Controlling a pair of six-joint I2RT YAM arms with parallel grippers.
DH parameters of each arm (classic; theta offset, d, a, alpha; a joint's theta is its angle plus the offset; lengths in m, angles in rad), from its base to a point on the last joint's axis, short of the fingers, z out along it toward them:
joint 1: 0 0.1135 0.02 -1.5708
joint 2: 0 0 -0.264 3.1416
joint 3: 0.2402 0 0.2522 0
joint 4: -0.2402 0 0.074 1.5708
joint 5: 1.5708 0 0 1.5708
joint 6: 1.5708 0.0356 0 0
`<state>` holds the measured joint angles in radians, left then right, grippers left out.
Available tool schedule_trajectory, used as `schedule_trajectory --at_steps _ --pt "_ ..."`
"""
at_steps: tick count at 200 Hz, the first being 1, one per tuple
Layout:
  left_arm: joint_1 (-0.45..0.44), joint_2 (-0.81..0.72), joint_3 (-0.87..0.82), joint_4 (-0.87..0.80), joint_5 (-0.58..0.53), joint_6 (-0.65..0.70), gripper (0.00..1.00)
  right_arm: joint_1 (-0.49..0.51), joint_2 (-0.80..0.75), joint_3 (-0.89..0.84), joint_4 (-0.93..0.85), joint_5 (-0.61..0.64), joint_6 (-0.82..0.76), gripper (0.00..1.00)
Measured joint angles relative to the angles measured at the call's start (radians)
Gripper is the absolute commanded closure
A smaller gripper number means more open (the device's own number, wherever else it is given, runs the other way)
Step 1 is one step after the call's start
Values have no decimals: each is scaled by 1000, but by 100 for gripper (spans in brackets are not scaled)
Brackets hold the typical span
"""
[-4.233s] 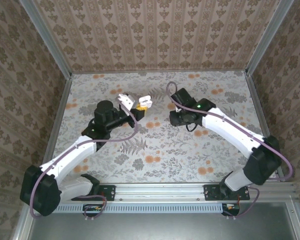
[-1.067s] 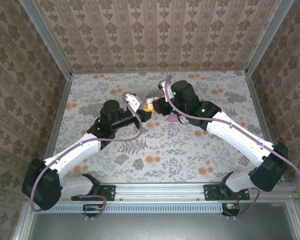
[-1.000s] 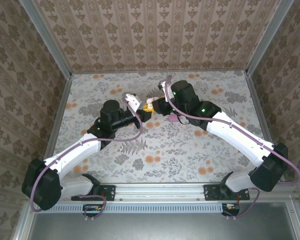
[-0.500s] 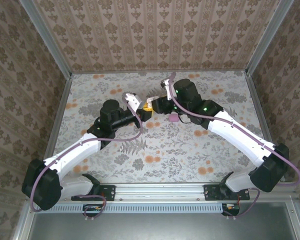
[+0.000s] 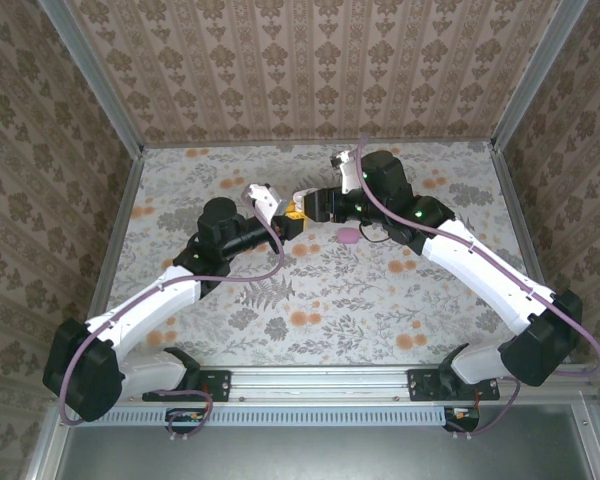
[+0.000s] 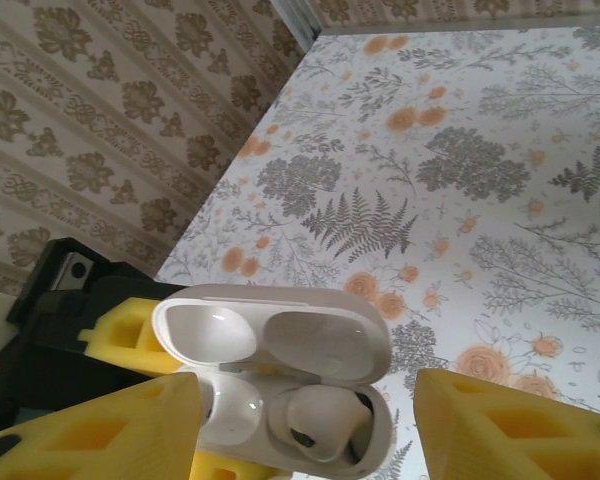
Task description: Insert wireless bluetooth earbuds into charging case
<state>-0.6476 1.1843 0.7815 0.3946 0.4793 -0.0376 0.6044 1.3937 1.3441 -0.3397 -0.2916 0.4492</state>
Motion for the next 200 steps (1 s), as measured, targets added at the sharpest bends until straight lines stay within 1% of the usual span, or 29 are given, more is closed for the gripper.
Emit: schedule_trajectory --at_steps 29,91,110,121,144,152,169,200 --pt "0 0 0 0 1 0 89 0 -1 0 2 -13 20 35" --pt "0 0 0 0 7 0 89 -22 -50 -15 37 -16 63 33" --pt "0 0 0 -1 7 0 89 -30 -74 -29 53 -10 79 39" --pt "0 -2 0 -1 7 0 89 -35 -89 -35 53 -3 89 46" --pt "0 -8 0 -1 7 1 89 -50 -111 -54 54 15 106 57" --pt "0 -11 0 -1 6 1 89 -55 -116 -64 54 23 110 56" --pt "0 -18 0 -2 6 3 89 -61 -126 -87 53 48 119 53" --pt "1 -58 1 -23 -16 20 89 -88 -138 -132 37 131 161 53"
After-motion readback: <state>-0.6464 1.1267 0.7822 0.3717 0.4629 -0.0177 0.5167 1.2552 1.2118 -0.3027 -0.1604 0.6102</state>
